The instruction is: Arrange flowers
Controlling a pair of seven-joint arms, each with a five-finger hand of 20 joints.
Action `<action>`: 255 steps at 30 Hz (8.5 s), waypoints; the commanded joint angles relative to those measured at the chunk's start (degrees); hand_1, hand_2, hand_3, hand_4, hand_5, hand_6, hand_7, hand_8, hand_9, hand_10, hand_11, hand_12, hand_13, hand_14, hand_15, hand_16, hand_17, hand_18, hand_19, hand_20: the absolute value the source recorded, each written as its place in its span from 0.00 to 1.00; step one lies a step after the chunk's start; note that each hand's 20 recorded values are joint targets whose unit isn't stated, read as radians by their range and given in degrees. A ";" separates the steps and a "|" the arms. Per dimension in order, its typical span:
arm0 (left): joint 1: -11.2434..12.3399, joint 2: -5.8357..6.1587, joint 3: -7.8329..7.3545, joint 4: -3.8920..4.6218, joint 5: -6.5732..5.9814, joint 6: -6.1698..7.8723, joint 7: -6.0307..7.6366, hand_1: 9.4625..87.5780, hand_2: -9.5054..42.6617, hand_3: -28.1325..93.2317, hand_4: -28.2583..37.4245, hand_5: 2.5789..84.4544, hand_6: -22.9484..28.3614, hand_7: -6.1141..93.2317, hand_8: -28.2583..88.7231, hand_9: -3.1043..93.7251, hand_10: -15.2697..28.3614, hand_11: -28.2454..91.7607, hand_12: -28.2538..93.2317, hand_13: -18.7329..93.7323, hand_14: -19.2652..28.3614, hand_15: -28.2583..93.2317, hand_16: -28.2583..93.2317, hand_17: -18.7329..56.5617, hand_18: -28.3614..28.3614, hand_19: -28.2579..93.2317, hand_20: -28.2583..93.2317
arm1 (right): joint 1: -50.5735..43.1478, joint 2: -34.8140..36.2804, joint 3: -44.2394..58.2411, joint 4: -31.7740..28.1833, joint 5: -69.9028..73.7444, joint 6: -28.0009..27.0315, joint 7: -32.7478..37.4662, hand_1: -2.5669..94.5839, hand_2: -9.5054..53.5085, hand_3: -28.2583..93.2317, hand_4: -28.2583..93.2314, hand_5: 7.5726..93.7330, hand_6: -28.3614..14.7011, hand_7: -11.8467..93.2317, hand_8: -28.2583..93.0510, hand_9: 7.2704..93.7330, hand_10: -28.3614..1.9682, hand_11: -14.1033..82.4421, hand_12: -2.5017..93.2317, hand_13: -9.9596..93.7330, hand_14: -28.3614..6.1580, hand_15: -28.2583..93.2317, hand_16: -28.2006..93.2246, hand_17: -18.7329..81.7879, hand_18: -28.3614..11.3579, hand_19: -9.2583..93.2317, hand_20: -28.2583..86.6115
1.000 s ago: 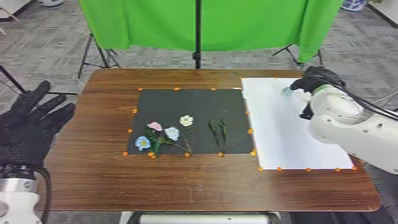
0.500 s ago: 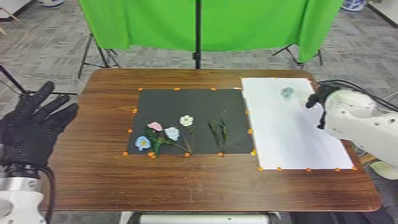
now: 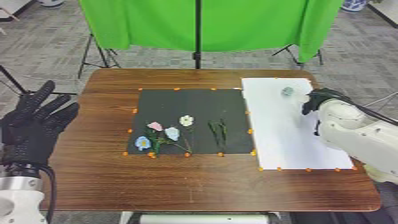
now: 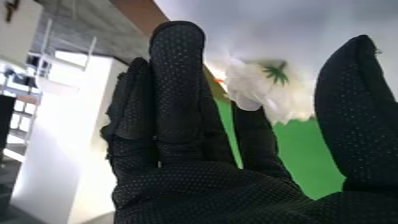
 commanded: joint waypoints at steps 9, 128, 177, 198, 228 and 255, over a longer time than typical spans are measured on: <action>0.52 -0.78 0.61 0.23 -0.15 0.00 -0.12 0.14 0.34 0.86 0.00 0.36 0.59 0.17 0.17 0.33 0.78 0.45 0.33 0.36 0.96 0.66 0.15 0.14 0.98 0.72 0.29 | 4.68 -1.25 -10.61 0.24 -8.18 15.13 -3.15 0.54 0.00 0.79 0.00 0.78 0.78 0.33 0.20 0.89 0.77 0.28 0.28 0.85 0.77 0.75 0.36 0.58 0.32 1.00 0.40; 0.48 -1.45 0.03 -0.28 0.29 0.56 -1.51 0.15 0.34 0.86 0.00 0.36 0.59 0.17 0.17 0.33 0.78 0.45 0.33 0.37 0.96 0.66 0.15 0.14 0.98 0.73 0.28 | 15.77 -12.26 -21.75 -8.78 -12.26 17.08 0.62 0.34 0.03 0.93 0.02 0.51 0.61 0.26 0.13 0.60 0.43 0.37 0.18 0.74 0.59 0.83 0.35 0.52 0.22 0.99 0.41; 0.94 -2.76 1.35 -0.24 0.09 0.32 -0.24 0.15 0.34 0.86 0.00 0.36 0.60 0.17 0.17 0.33 0.78 0.45 0.33 0.37 0.96 0.66 0.15 0.14 0.97 0.73 0.28 | 6.77 -10.41 -8.79 5.74 -5.50 -0.87 -0.46 0.41 0.03 0.89 0.00 0.58 0.74 0.31 0.11 0.69 0.62 0.33 0.17 0.76 0.66 0.81 0.32 0.51 0.26 0.96 0.38; -1.10 -1.56 0.96 0.36 0.82 -0.43 -2.30 0.15 0.34 0.86 0.00 0.36 0.60 0.17 0.17 0.33 0.78 0.45 0.33 0.37 0.96 0.67 0.15 0.14 0.97 0.72 0.28 | 20.00 -11.29 -26.28 -7.35 -10.92 23.42 1.49 0.57 0.00 0.83 0.00 0.88 0.71 0.34 0.24 0.99 0.74 0.40 0.33 0.91 0.78 0.79 0.38 0.62 0.29 1.00 0.45; -1.85 -1.60 1.23 0.79 0.77 -0.24 -2.89 0.15 0.34 0.86 0.00 0.37 0.60 0.17 0.17 0.34 0.78 0.45 0.33 0.37 0.96 0.67 0.15 0.14 0.97 0.73 0.28 | 11.47 -16.14 -23.84 -16.45 -12.20 20.67 -0.17 0.58 0.00 0.84 0.00 0.88 0.69 0.32 0.26 0.99 0.72 0.41 0.33 0.90 0.76 0.80 0.38 0.61 0.27 1.00 0.47; -1.45 -1.65 1.61 0.69 0.66 0.19 -2.36 0.15 0.34 0.86 0.00 0.37 0.60 0.17 0.17 0.34 0.79 0.45 0.33 0.37 0.96 0.67 0.15 0.14 0.97 0.73 0.28 | 12.31 -13.25 -23.51 -19.20 -10.07 20.18 0.61 0.38 0.00 0.91 0.01 0.62 0.62 0.28 0.13 0.80 0.52 0.48 0.22 0.81 0.64 0.83 0.36 0.53 0.20 1.00 0.42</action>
